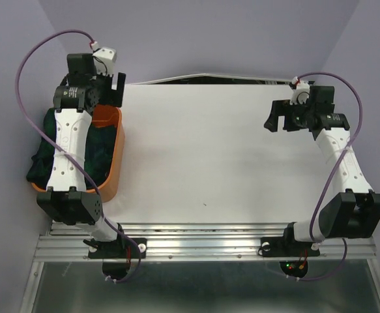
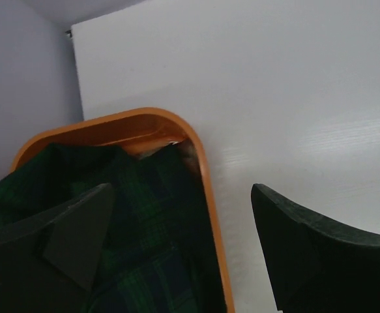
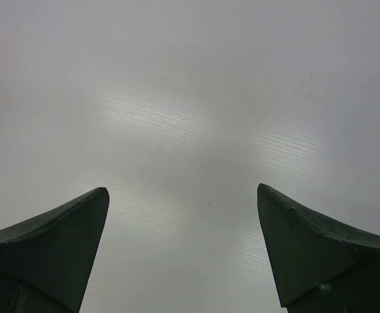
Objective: Fold and stack the skirts
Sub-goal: Grab the skirt from the pile
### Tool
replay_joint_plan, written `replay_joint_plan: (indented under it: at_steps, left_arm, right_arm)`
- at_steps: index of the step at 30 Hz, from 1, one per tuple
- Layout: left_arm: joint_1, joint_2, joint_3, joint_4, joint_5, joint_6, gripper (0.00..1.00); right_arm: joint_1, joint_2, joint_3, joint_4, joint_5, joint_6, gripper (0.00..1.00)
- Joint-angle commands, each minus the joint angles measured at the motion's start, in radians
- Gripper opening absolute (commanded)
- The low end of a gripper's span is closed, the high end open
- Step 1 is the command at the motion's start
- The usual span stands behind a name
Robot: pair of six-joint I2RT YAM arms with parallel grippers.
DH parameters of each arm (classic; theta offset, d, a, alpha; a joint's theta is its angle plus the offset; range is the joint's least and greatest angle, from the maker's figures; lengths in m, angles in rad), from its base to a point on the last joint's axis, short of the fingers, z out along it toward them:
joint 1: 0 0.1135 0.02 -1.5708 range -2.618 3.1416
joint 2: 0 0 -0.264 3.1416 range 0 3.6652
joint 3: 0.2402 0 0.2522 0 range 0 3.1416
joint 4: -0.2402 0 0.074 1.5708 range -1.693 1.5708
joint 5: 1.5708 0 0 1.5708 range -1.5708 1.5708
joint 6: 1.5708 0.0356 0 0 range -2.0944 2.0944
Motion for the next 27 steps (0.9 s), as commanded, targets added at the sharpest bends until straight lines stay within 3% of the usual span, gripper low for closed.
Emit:
replay_joint_plan:
  at_steps: [1, 6, 14, 21, 27]
  left_arm:
    - [0.112, -0.033, -0.007, -0.076, -0.206, -0.003, 0.98]
    - [0.212, -0.065, -0.132, -0.072, -0.27, 0.057, 0.98]
    - [0.379, -0.123, -0.371, -0.052, -0.249, 0.161, 0.98]
    - [0.411, -0.322, -0.489, -0.181, -0.072, 0.341, 0.98]
    - [0.411, -0.419, -0.557, -0.284, -0.094, 0.445, 0.98]
  right_arm:
    - [-0.006, 0.026, 0.032, -0.005, -0.042, -0.011, 1.0]
    - [-0.006, 0.08, 0.053, -0.02, -0.059, 0.013, 1.0]
    - [-0.006, 0.154, 0.119, -0.075, -0.095, -0.008, 1.0]
    - [-0.006, 0.178, 0.138, -0.108, -0.097, -0.04, 1.0]
    - [-0.006, 0.181, 0.118, -0.111, -0.105, -0.048, 1.0]
